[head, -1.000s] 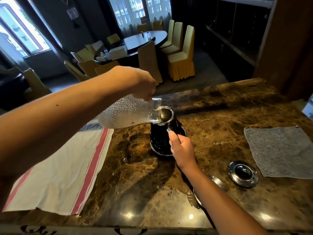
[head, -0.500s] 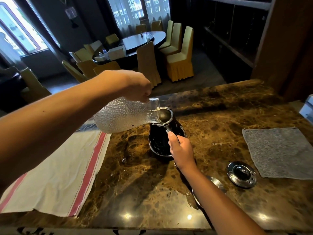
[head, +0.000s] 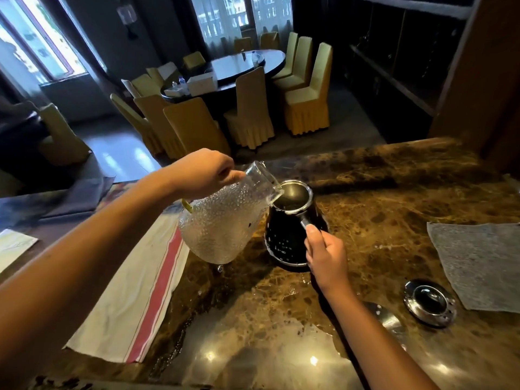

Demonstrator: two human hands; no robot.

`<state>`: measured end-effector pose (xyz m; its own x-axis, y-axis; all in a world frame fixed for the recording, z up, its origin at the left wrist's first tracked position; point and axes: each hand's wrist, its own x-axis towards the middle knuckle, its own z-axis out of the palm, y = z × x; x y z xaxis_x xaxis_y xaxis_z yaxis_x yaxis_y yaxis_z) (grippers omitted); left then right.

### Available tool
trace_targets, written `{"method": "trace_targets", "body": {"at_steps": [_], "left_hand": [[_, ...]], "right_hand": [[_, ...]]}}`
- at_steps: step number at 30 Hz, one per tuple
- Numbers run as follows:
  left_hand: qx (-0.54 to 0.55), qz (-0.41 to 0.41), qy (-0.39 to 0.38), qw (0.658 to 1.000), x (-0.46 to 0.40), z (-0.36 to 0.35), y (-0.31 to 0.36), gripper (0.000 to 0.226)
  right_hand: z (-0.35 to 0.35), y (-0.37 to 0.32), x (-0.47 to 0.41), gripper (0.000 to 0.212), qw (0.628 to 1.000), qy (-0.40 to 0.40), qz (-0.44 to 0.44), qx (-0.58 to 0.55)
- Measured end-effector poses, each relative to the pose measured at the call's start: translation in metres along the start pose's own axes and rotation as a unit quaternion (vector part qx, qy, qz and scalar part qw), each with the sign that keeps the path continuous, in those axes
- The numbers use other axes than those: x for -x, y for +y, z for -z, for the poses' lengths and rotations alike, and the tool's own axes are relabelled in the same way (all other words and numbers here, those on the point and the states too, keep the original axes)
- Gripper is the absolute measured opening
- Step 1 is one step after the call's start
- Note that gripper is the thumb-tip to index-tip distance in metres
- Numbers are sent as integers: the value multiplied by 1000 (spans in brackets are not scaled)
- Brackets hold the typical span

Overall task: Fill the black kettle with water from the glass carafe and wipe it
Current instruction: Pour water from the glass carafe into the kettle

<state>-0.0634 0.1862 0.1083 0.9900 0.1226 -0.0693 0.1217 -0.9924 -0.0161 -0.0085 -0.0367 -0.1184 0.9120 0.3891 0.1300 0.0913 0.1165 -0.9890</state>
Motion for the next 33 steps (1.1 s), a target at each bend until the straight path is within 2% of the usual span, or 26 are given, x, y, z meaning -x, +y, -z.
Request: {"method": "trace_targets", "body": {"at_steps": [2, 4, 5, 7, 10, 13, 14, 16, 17, 19, 27, 30, 33], "left_hand": [[91, 27, 37, 995, 5, -13, -15, 56], [266, 73, 69, 959, 15, -32, -31, 62], [373, 96, 80, 919, 21, -45, -39, 62], [519, 132, 113, 837, 35, -74, -51, 45], [656, 170, 160, 718, 61, -117, -60, 46], [774, 167, 155, 591, 83, -145, -62, 45], [796, 168, 153, 561, 88, -153, -62, 44], [821, 160, 171, 521, 95, -167, -65, 37], [825, 155, 184, 511, 97, -172, -67, 32], [817, 156, 208, 515, 100, -180, -71, 28], [752, 206, 248, 575, 99, -202, -83, 37], [719, 210, 251, 613, 102, -205, -78, 36], [688, 219, 252, 644, 102, -203, -70, 37]], "right_hand": [[-1, 2, 1, 59, 1000, 16, -8, 2], [-1, 2, 1, 62, 999, 29, -13, 5], [-2, 2, 1, 63, 999, 36, -13, 9], [-3, 1, 3, 61, 999, 47, -16, 12], [-7, 0, 3, 52, 997, 72, -25, 1], [-8, -2, 4, 50, 995, 96, -24, 5], [-9, -3, 5, 50, 995, 100, -27, 4], [-11, -6, 7, 52, 994, 104, -31, -9], [-12, -7, 6, 53, 994, 107, -32, -11], [-15, -9, 7, 55, 993, 115, -34, -8], [-21, -14, 8, 51, 991, 137, -13, 4], [-21, -13, 8, 46, 988, 153, -25, 6], [-21, -14, 9, 48, 990, 136, -30, 8]]}}
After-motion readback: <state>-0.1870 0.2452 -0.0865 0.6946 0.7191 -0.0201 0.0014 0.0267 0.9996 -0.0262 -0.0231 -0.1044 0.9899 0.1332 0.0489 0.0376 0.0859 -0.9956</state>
